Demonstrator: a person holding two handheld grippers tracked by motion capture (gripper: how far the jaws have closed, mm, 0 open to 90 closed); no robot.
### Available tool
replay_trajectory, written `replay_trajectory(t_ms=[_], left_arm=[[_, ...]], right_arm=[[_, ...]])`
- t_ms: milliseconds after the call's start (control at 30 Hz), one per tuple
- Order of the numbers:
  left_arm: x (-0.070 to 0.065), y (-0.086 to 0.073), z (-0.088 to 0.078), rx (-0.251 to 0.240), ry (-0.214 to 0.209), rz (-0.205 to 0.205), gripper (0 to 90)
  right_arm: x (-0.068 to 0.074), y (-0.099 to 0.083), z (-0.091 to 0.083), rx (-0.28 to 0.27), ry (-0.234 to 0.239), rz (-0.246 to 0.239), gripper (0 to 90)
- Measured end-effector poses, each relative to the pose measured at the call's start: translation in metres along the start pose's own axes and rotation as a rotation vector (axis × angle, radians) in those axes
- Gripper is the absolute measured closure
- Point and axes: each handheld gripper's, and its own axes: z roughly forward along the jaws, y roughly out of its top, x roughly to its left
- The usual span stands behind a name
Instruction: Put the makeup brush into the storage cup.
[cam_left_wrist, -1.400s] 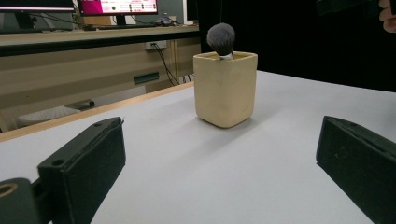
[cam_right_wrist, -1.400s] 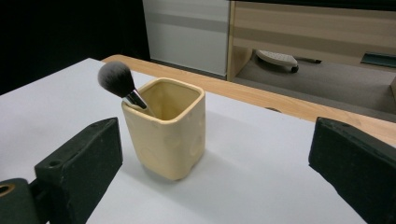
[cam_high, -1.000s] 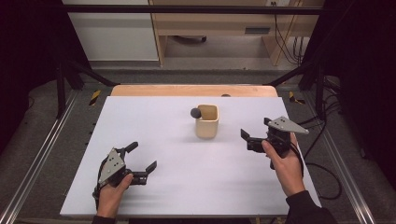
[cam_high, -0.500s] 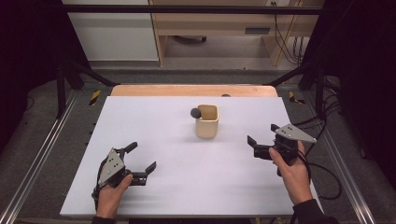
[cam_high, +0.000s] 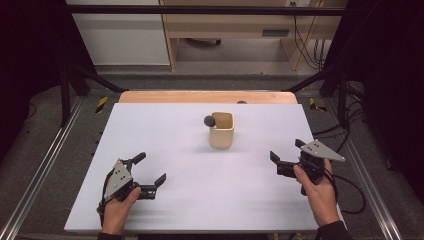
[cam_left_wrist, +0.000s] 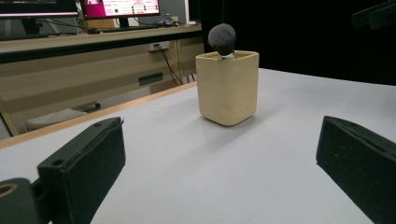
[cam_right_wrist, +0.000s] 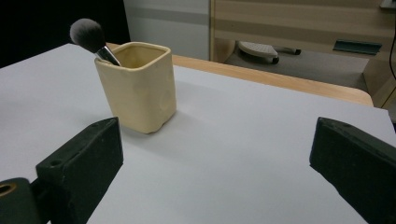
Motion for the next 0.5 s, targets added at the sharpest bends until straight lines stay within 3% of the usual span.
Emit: replay_trajectory(t_ms=[500], left_arm=[[0.000, -0.001, -0.003, 0.005, 0.005, 0.001, 1.1]], right_arm=[[-0.006, -0.028, -0.011, -0.036, -0.001, -0.017, 3.3]])
